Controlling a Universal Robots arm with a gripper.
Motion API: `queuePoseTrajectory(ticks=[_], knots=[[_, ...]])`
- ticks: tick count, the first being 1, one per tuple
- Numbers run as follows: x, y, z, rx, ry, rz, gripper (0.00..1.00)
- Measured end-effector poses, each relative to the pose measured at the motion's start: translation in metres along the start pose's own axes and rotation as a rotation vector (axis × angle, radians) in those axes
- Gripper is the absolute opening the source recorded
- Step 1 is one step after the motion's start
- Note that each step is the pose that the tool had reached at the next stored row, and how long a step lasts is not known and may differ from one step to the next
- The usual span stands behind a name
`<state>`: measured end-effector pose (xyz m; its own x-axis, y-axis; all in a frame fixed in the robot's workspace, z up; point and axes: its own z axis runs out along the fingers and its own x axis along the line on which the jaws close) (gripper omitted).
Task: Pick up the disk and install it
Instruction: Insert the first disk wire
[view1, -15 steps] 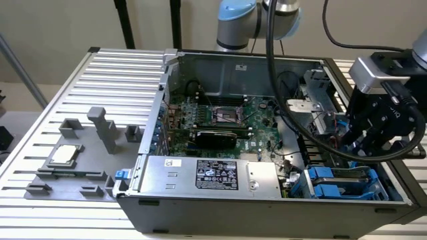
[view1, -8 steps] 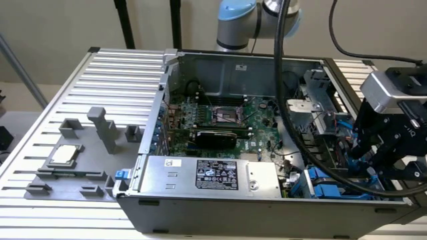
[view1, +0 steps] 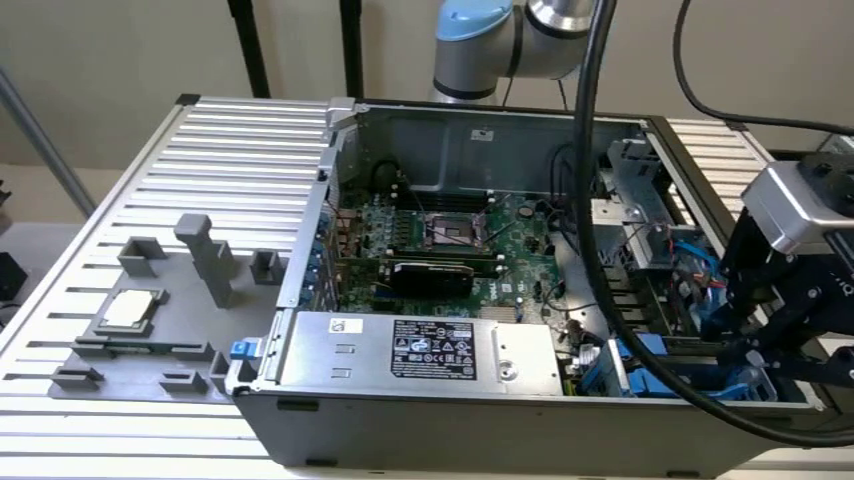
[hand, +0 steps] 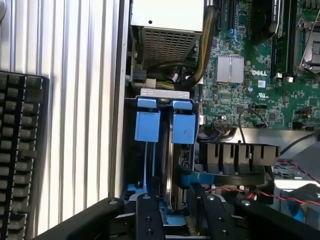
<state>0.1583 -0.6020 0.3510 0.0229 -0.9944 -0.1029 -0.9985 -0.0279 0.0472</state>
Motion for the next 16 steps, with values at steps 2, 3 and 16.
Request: queuePoseTrajectory(ticks=[2,3,16], knots=[[0.0,-0.0022,-0.0002,0.0002,-0.0151,-0.003,1.0],[0.0,-0.0038,-0.0002,0.0001,-0.0215,-0.005,1.0],[0.001,-0.0156,-0.0006,-0.0075,-0.0623,-0.079,1.0]])
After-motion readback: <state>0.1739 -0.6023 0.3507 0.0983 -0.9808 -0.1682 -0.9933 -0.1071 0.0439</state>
